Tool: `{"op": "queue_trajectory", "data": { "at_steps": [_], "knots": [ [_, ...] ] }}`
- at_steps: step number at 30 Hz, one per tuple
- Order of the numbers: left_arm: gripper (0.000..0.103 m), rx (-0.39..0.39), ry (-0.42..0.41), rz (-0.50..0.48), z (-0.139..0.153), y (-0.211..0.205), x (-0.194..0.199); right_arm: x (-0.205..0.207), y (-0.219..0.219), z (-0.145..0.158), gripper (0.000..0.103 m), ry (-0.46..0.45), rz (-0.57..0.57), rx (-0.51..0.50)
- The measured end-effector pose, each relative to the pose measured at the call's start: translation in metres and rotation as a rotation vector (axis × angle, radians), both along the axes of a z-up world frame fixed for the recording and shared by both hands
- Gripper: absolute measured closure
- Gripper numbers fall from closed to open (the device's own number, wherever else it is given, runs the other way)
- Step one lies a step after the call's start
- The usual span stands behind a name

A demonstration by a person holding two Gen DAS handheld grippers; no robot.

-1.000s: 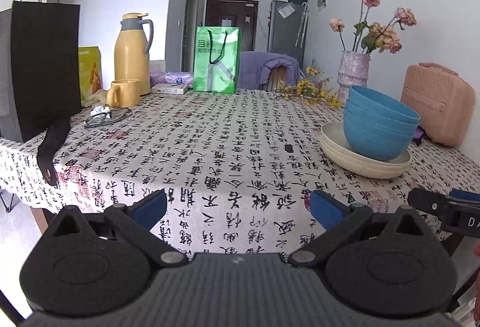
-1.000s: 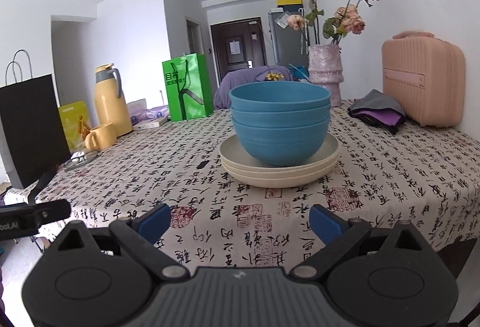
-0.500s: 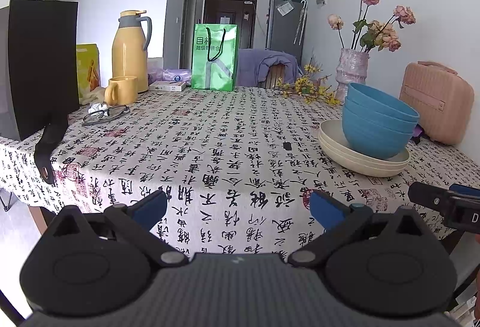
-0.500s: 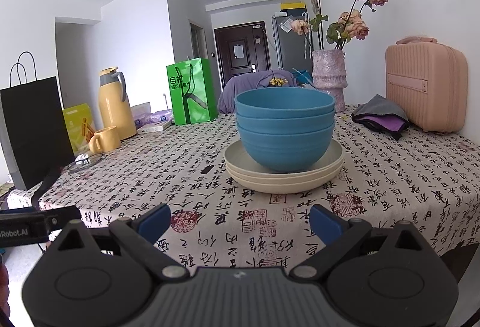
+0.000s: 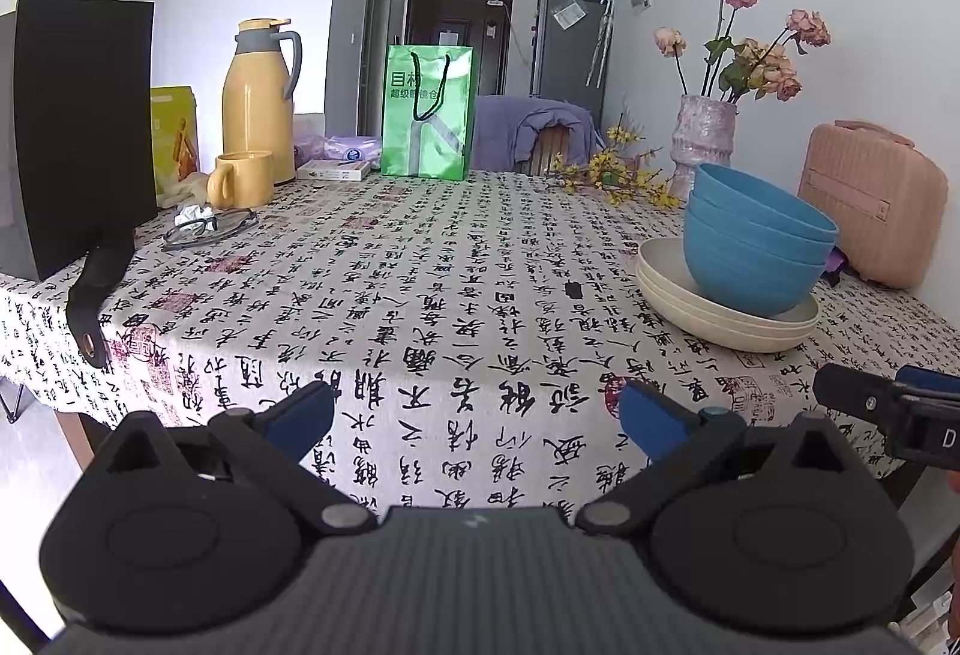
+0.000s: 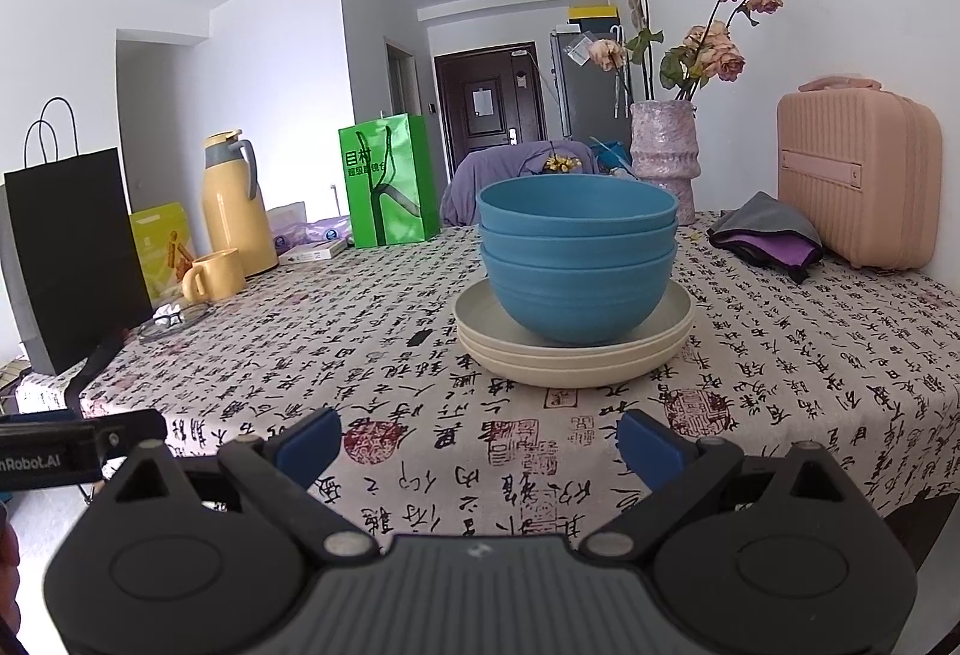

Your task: Organize plates and bowls

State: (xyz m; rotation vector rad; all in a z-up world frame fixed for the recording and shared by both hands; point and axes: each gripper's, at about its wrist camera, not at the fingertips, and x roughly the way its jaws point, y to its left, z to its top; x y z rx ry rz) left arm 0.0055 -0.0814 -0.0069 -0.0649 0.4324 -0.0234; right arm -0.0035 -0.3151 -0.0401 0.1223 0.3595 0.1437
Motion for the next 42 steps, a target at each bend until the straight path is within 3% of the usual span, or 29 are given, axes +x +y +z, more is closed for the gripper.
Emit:
{"op": "queue_trajectory", "data": {
  "at_steps": [42],
  "knots": [
    [0.0,0.004,0.001,-0.007,-0.0013,-0.0014,0.0013,0.0002,-0.0004,0.0001,0.004,0.003,-0.006,0.003]
  ]
}}
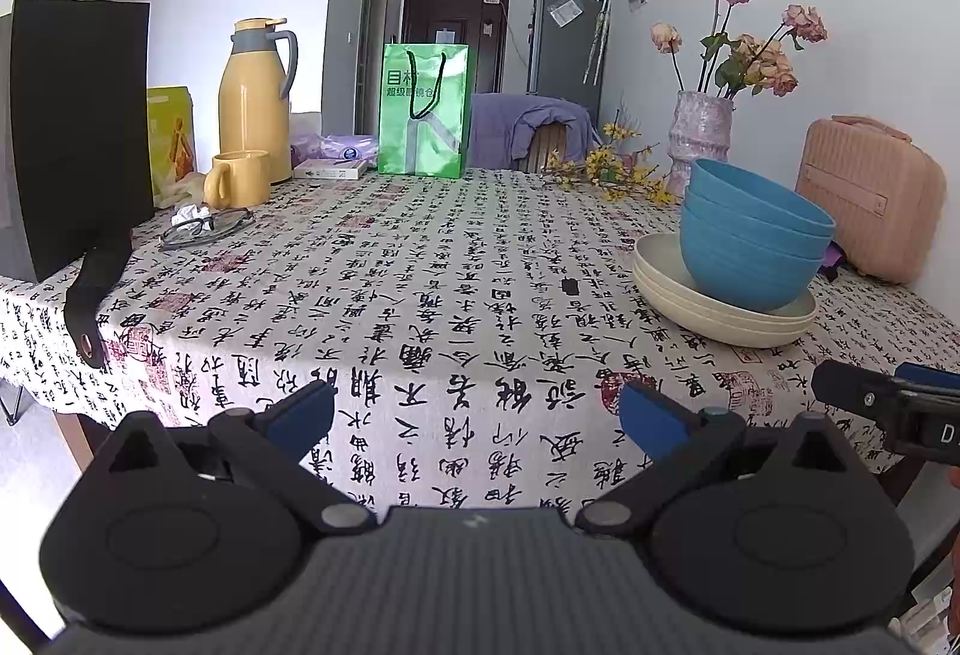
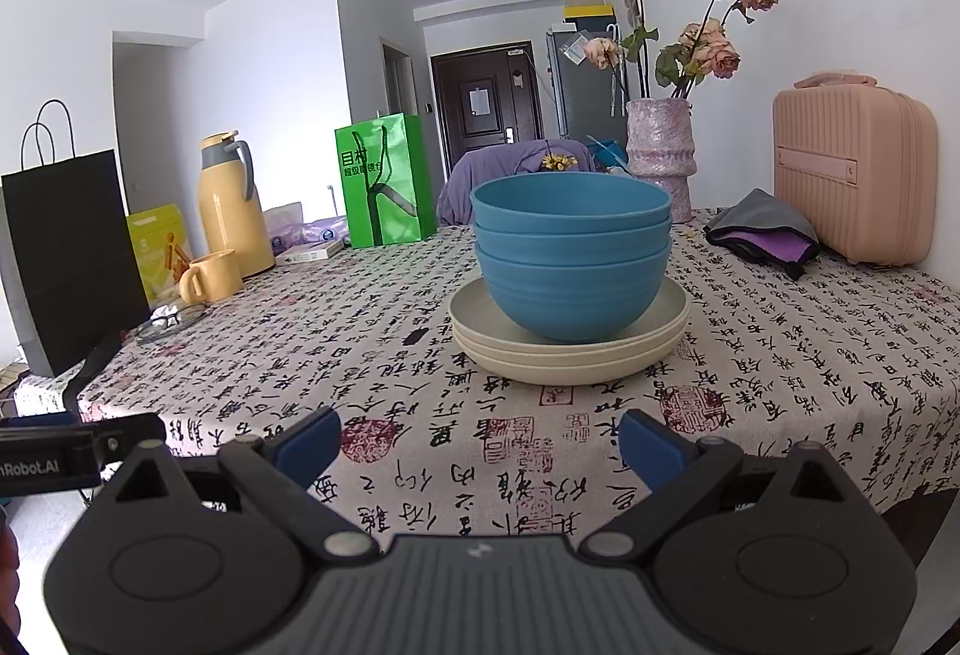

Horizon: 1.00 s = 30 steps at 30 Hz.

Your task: Organize plates and bowls

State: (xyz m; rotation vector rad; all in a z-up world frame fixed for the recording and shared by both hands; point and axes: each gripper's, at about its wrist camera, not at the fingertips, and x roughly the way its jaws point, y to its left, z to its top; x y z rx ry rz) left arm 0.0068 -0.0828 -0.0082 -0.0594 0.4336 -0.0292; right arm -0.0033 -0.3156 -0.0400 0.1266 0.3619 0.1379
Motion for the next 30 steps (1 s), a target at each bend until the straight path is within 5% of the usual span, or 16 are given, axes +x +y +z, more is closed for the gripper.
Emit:
{"op": "queue_trajectory", "data": {
  "at_steps": [30],
  "knots": [
    [0.0,-0.006,-0.019,-0.013,0.0029,0.0025,-0.0023,0.0,0.0006,-0.0006,0.004,-0.002,0.002,-0.002]
  ]
}}
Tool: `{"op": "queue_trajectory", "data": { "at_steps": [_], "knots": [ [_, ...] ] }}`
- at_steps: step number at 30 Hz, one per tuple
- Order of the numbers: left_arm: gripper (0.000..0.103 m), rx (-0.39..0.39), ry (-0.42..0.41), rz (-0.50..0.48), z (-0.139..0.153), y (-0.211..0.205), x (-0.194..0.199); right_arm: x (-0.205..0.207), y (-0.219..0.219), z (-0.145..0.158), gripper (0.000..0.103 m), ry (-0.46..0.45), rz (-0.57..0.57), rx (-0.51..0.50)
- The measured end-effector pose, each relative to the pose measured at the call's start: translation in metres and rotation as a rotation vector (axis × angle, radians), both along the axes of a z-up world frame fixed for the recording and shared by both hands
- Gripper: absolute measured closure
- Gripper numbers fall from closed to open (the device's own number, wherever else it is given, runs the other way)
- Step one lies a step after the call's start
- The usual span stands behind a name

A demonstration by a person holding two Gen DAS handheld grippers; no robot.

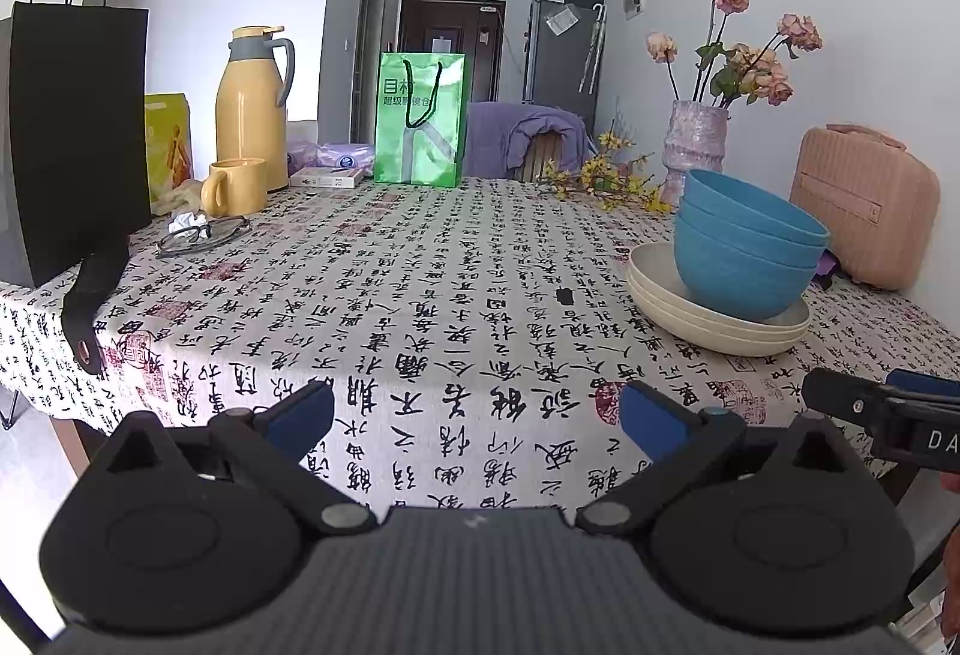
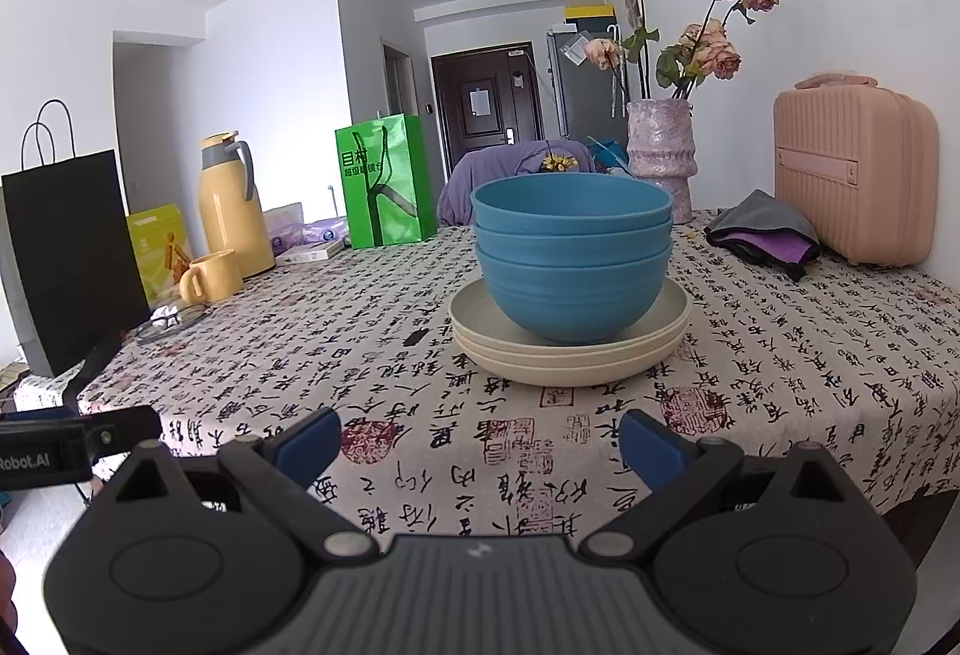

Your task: Organize plates and bowls

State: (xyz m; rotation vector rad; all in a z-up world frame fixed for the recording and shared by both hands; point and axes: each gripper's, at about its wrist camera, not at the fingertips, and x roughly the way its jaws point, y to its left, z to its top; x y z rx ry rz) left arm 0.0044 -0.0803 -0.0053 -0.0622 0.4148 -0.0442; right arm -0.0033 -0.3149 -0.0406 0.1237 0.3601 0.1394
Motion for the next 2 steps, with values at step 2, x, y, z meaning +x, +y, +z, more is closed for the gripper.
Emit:
{"op": "queue_trajectory", "data": {
  "at_steps": [2],
  "knots": [
    [0.0,-0.004,-0.006,-0.006,0.0002,-0.0002,-0.0016,0.0,0.0002,0.0002,0.004,-0.002,0.003,-0.001]
  ]
}}
